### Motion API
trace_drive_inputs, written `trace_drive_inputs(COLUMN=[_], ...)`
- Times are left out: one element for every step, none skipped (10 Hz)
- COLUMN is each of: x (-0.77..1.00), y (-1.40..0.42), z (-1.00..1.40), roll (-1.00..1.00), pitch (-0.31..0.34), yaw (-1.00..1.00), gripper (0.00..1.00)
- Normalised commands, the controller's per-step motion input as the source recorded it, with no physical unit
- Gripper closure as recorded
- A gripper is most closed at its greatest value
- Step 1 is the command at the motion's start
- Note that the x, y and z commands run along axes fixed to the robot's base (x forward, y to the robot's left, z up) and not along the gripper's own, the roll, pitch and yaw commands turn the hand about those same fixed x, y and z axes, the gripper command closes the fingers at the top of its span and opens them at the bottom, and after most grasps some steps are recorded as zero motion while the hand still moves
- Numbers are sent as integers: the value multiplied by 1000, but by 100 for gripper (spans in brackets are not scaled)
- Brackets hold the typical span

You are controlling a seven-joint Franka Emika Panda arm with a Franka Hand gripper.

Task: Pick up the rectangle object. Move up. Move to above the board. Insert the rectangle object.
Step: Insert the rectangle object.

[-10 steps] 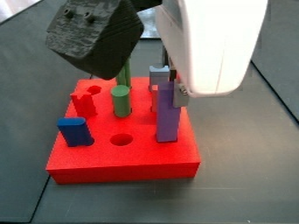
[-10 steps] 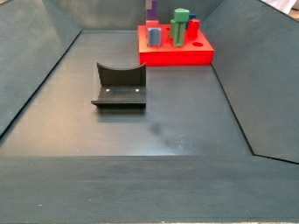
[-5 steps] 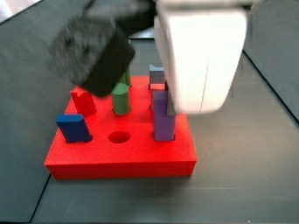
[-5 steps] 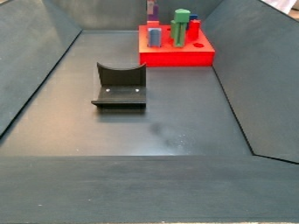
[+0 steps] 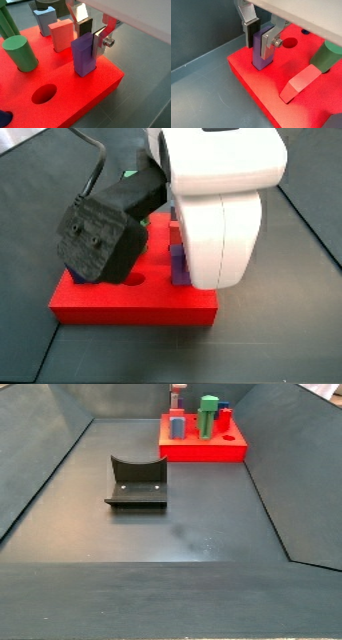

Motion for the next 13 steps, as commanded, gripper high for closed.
trace_drive_inputs(x=[-89,-183,-149,-249,-366,-326,-137,0,0,-317,-146,0,0], y=[0,0,0,89,57,23,0,29,0,0,0,0,0], z=[-680,-623,-677,-829,-900,-897,-934,-169,-303,-1000,-754,0,0], roll=[26,0,0,-106,-87,-61,-41,-149,0,0,0,0,0], pitch=[-147,-186,-154,-124,-90,-123,-116,-51,-20,-6,-59,-4,0], yaw=[0,0,0,54,29,20,29,0,0,-137,-37,0,0], gripper=[100,100,100,100,100,100,100,100,100,100,100,100,100])
